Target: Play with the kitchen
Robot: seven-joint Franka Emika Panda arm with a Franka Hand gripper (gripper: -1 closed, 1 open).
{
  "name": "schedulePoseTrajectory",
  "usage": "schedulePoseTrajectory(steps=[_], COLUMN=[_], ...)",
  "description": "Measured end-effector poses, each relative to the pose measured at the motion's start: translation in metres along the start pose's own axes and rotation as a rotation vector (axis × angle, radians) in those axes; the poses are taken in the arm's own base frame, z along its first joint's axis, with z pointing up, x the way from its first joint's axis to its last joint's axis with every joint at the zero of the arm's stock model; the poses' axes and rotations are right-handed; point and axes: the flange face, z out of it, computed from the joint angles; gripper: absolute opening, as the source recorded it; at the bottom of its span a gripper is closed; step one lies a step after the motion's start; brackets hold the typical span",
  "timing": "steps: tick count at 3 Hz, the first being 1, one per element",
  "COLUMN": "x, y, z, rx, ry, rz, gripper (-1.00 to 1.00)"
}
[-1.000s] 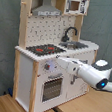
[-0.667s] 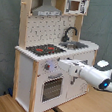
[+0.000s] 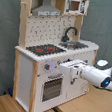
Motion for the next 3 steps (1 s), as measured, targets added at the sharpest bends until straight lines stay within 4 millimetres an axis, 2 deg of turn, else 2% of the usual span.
schedulePoseTrajectory(steps=[1,2,3], x=[0.001,0.013,0.028], y=[-0.010,-0.038,-0.046], z=[0.009,0.037,0.062], rx=[-0.005,0.037,0.062], ry=[0.040,0.059,0.059], rz=[-0.076,-0.117,-0.108], gripper=[1.00,1.00,1.00])
